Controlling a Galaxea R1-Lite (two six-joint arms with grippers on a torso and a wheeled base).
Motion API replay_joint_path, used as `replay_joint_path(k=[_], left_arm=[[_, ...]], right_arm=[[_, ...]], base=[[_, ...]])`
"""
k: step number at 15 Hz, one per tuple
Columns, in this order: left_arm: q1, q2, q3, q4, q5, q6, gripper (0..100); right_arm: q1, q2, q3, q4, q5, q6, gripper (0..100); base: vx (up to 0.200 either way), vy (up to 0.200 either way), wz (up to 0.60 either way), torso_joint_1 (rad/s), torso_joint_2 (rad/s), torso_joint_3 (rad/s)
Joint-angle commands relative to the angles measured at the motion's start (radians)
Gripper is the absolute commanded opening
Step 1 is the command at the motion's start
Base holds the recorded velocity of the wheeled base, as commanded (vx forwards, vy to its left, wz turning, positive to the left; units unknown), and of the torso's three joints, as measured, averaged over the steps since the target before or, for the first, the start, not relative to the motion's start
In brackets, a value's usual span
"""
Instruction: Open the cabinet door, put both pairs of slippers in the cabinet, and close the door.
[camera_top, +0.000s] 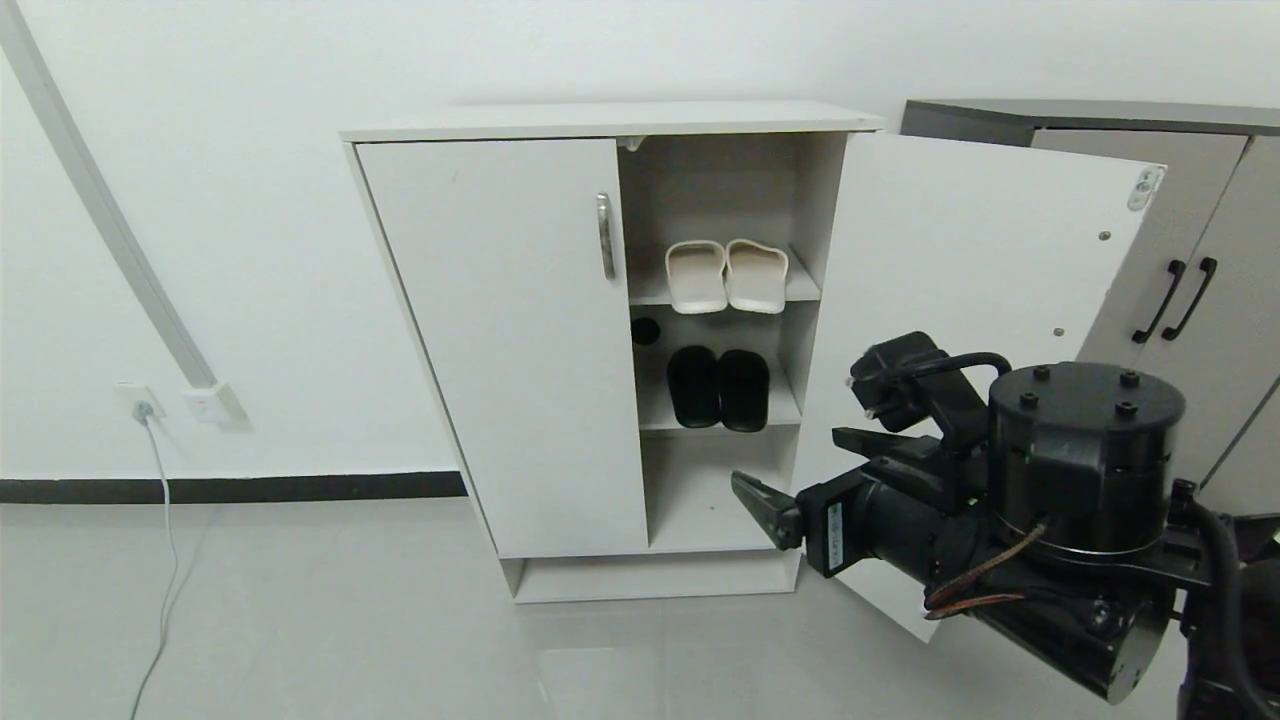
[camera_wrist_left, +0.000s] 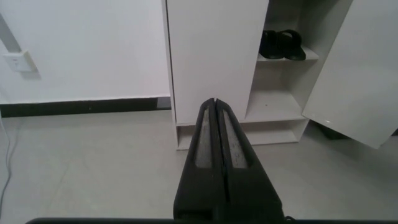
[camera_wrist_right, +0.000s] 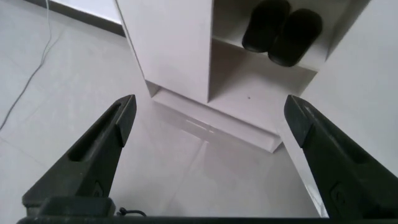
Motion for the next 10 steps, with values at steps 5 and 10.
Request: replay_joint_path(k=[5, 10], left_arm=[[0.0, 0.001, 0.0, 0.0, 0.0, 0.0, 0], [0.0, 0.001, 0.0, 0.0, 0.0, -0.002, 0]], right_arm=[[-0.002, 0.011, -0.001, 0.0, -0.002, 0.0, 100], [-0.012, 0.022, -0.001, 0.0, -0.002, 0.0, 100]], base=[[0.0, 0.0, 0.0, 0.0, 0.0, 0.0], [0.0, 0.0, 0.0, 0.0, 0.0, 0.0]])
